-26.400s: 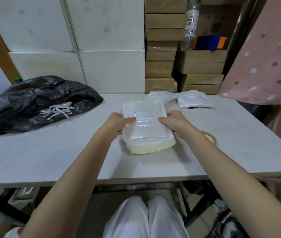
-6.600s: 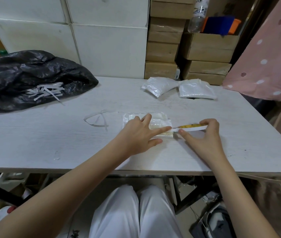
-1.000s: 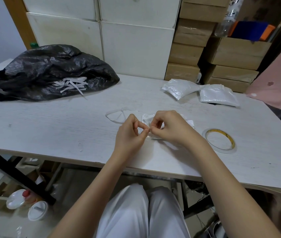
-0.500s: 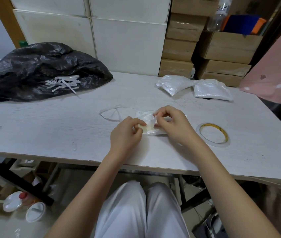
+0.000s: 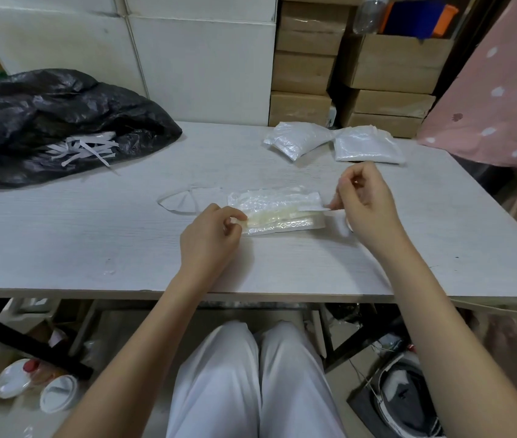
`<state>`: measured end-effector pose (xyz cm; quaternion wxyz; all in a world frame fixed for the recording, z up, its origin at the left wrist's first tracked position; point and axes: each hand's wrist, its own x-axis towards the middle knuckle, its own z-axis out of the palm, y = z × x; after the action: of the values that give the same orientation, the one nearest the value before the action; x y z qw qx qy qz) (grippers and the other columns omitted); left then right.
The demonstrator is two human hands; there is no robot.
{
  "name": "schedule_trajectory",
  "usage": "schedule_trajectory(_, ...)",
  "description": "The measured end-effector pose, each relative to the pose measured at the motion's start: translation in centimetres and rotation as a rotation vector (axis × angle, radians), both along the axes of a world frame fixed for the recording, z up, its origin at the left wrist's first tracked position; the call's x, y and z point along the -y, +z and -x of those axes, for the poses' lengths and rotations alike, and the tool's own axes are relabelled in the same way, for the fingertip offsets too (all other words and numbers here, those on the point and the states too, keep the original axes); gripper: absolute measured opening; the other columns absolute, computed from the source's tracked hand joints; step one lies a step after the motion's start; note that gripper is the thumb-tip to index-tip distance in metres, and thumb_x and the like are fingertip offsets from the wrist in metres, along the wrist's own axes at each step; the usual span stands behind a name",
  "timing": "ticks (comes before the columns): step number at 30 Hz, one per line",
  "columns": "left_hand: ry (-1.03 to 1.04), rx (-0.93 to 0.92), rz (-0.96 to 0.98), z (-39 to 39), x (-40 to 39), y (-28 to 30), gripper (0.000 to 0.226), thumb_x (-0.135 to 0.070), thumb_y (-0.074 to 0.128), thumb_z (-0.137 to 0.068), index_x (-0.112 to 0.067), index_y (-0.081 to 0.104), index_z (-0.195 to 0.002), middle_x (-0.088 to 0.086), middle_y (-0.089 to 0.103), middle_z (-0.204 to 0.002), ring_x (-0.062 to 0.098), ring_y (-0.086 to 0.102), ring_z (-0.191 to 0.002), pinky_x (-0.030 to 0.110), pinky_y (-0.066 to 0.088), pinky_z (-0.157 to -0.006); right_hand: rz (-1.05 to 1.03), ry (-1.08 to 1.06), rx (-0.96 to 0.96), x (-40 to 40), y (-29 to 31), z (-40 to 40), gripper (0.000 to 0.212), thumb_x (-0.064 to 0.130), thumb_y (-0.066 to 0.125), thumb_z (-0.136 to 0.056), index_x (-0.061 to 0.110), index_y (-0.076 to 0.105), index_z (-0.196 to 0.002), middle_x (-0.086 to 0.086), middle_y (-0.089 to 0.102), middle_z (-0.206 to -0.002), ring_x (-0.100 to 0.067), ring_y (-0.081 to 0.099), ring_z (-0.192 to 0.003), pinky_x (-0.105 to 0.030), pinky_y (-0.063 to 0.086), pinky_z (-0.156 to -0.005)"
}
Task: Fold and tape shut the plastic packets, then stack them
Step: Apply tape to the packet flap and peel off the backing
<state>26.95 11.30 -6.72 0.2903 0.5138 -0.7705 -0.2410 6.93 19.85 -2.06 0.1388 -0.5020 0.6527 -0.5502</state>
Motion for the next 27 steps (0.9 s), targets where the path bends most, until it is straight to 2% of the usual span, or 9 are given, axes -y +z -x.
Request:
schedule_trajectory(2,0.0,0.004,0.001,0.0,-0.1,0.0,0.028,-0.015,0.046,-0.088,-0.034,0.067,-0.092,-0.009,0.053,-0.086,0.009,0.05,-0.072,0.025,0.032,-0.065,-0.069,-0.011,-0.182,-0.6,-0.1,1.0,0.017,0.011,0.043,-0.095,0.023,0.045,-0.084,0.008,0.05,-0.075,-0.017,0.052,-0.068,-0.041,0.05,-0.072)
schedule_trajectory(4,0.001,0.004,0.0,0.0,-0.1,0.0,0.028,-0.015,0.046,-0.087,-0.034,0.067,-0.093,-0.009,0.052,-0.086,0.009,0.05,-0.072,0.025,0.032,-0.065,-0.11,-0.007,-0.299,-0.8,-0.1,1.8,0.009,0.009,0.043,-0.095,0.015,0.047,-0.088,0.003,0.051,-0.079,-0.02,0.047,-0.069,-0.036,0.044,-0.068)
schedule_trajectory(7,0.001,0.001,0.0,0.0,-0.1,0.0,0.028,-0.015,0.046,-0.087,-0.033,0.067,-0.093,-0.009,0.053,-0.087,0.009,0.05,-0.072,0.025,0.033,-0.066,-0.123,-0.127,-0.443,-0.9,0.2,3.2,0.006,0.006,0.043,-0.093,0.005,0.049,-0.091,-0.009,0.054,-0.086,-0.022,0.047,-0.073,-0.033,0.039,-0.067)
schedule_trajectory(11,0.0,-0.004,0.0,0.0,-0.1,0.0,0.028,-0.015,0.047,-0.087,-0.031,0.068,-0.094,-0.007,0.054,-0.087,0.008,0.05,-0.071,0.026,0.036,-0.066,0.008,-0.374,-0.466,-0.5,1.8,3.9,0.01,0.004,0.043,-0.092,-0.001,0.052,-0.094,-0.016,0.057,-0.093,-0.02,0.048,-0.079,-0.029,0.037,-0.069)
schedule_trajectory(15,-0.005,0.004,0.0,0.0,-0.1,-0.1,0.028,-0.015,0.046,-0.088,-0.032,0.067,-0.094,-0.008,0.053,-0.088,0.01,0.051,-0.072,0.026,0.036,-0.066,0.269,-0.398,-0.437,2.3,4.4,0.9,0.014,0.01,0.048,-0.092,-0.002,0.055,-0.089,-0.017,0.06,-0.087,-0.022,0.052,-0.076,-0.036,0.043,-0.068)
schedule_trajectory(18,-0.006,0.008,0.003,0.0,-0.2,0.0,0.028,-0.015,0.045,-0.088,-0.032,0.066,-0.096,-0.008,0.052,-0.087,0.009,0.051,-0.072,0.026,0.037,-0.066,0.478,-0.319,-0.357,5.1,6.5,-2.9,0.012,0.01,0.053,-0.09,-0.002,0.058,-0.088,-0.007,0.06,-0.08,-0.015,0.054,-0.072,-0.03,0.046,-0.067)
schedule_trajectory(21,-0.02,0.026,0.012,-0.1,-0.2,0.1,0.028,-0.015,0.044,-0.088,-0.032,0.066,-0.097,-0.009,0.05,-0.087,0.01,0.053,-0.073,0.026,0.038,-0.066,0.579,-0.081,-0.179,8.3,8.0,-7.6,0.008,0.002,0.057,-0.084,0.003,0.058,-0.092,0.013,0.053,-0.076,-0.003,0.055,-0.069,-0.021,0.049,-0.066)
schedule_trajectory(24,-0.036,0.047,0.025,-0.2,-0.2,0.2,0.025,-0.019,0.045,-0.091,-0.031,0.065,-0.1,-0.01,0.048,-0.088,0.01,0.053,-0.075,0.026,0.037,-0.066,0.42,0.191,0.001,11.5,7.6,-11.7,0.014,-0.002,0.059,-0.082,0.011,0.057,-0.087,0.011,0.055,-0.072,-0.013,0.057,-0.066,-0.03,0.053,-0.065)
schedule_trajectory(27,-0.04,0.077,0.034,-0.2,-0.2,0.4,0.023,-0.021,0.045,-0.093,-0.026,0.064,-0.104,-0.011,0.044,-0.088,0.01,0.051,-0.078,0.025,0.032,-0.064,0.13,0.316,0.066,14.3,5.4,-13.2,0.007,-0.002,0.063,-0.082,0.005,0.064,-0.083,0.005,0.059,-0.065,-0.016,0.059,-0.063,-0.033,0.057,-0.066)
